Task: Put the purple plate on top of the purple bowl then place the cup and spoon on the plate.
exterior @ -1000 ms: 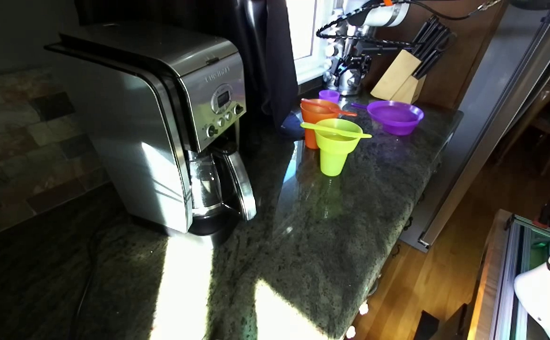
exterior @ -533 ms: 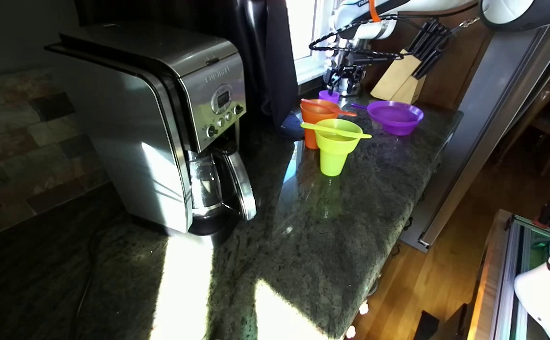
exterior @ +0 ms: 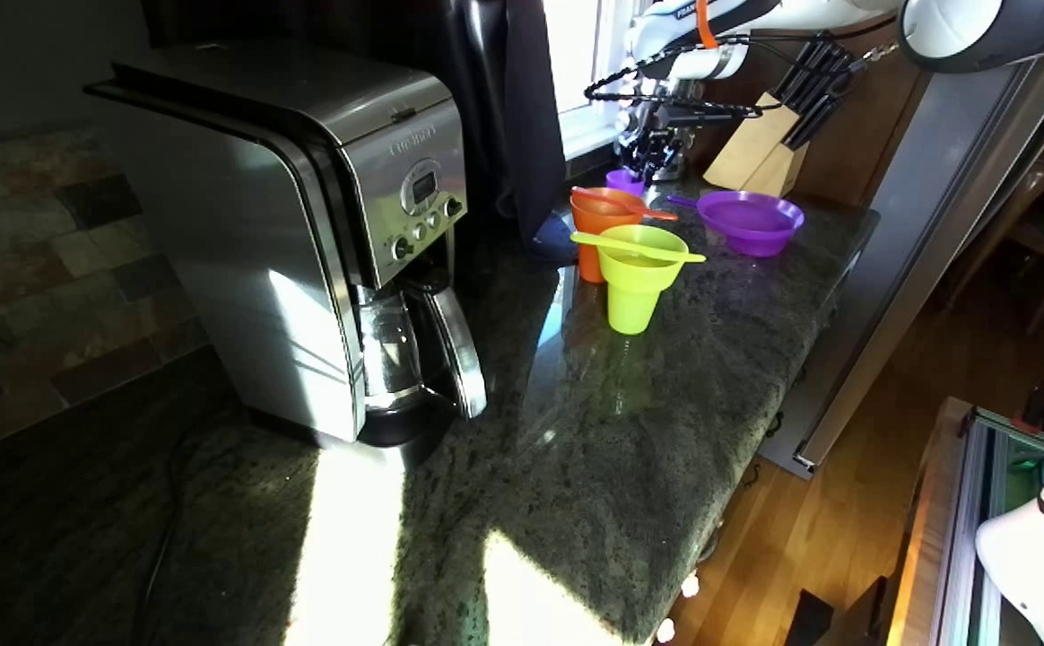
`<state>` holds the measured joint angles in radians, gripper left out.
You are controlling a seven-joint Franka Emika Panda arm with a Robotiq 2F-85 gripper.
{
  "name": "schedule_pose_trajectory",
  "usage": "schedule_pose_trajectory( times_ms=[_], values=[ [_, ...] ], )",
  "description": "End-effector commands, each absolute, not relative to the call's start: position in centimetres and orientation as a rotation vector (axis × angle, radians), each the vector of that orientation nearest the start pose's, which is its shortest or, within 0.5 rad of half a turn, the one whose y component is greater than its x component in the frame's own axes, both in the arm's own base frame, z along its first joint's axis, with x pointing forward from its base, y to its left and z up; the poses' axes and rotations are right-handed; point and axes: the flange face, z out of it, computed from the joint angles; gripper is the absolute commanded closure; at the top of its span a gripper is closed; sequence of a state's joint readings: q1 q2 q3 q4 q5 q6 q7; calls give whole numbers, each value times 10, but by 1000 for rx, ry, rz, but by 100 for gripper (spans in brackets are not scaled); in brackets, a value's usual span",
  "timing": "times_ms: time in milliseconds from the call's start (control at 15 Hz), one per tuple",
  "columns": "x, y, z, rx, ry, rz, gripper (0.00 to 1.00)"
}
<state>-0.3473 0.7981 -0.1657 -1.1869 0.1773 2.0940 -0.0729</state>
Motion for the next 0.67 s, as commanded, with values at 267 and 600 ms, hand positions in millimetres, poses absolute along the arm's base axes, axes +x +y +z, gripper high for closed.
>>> schedule_pose_trajectory(
  times_ms=[267, 600],
  values=[
    [676, -351, 335, -2998, 721, -193, 99],
    [652, -373, 365, -2938, 671, -282, 99]
  ],
)
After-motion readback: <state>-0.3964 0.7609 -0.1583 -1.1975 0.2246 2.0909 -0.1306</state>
